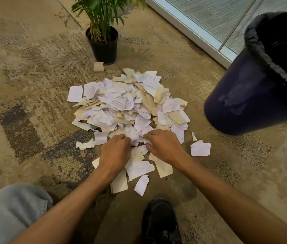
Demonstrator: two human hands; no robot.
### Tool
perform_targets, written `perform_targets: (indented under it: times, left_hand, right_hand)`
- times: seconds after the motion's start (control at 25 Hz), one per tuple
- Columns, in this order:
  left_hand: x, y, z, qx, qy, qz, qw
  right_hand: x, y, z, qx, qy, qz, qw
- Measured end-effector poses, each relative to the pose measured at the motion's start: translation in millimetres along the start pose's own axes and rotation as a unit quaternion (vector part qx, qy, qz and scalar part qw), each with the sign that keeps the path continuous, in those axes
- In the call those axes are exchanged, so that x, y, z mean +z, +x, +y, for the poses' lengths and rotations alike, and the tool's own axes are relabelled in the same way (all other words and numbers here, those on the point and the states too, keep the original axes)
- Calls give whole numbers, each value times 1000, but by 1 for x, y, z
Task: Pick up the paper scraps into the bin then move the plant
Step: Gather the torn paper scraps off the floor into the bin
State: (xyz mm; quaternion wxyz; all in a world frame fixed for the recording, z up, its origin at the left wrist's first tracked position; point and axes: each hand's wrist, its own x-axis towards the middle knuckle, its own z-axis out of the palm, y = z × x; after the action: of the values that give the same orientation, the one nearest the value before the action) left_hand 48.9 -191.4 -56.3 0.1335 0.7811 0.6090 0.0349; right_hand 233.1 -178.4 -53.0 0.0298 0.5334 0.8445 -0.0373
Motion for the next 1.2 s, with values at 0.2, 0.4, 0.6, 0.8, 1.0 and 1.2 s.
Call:
perform_targets:
  times: [0.2, 0.4, 0.6, 0.8, 1.0, 1.2]
  left_hand:
    - [-30, 12, -24, -95, -322, 64, 940]
    - [-20, 28, -39, -174, -415, -51, 892]
    - [0, 22, -28, -106, -201, -12, 974]
    - [5, 22, -22, -52, -154, -4, 987]
    - [6, 22, -21, -73, -200, 8, 977]
    - [10, 25, -32, -93, -30, 14, 995]
  right_hand:
    - [-25, 1, 18, 123, 287, 121, 942]
    - [-30, 29, 39, 196, 481, 47, 853]
    - [-4, 52, 33, 238, 458, 42, 855]
    - [14, 62, 26, 133, 290, -23, 947]
    - [20, 64, 24, 134, 267, -49, 953]
    - [23, 61, 21, 164, 291, -72, 940]
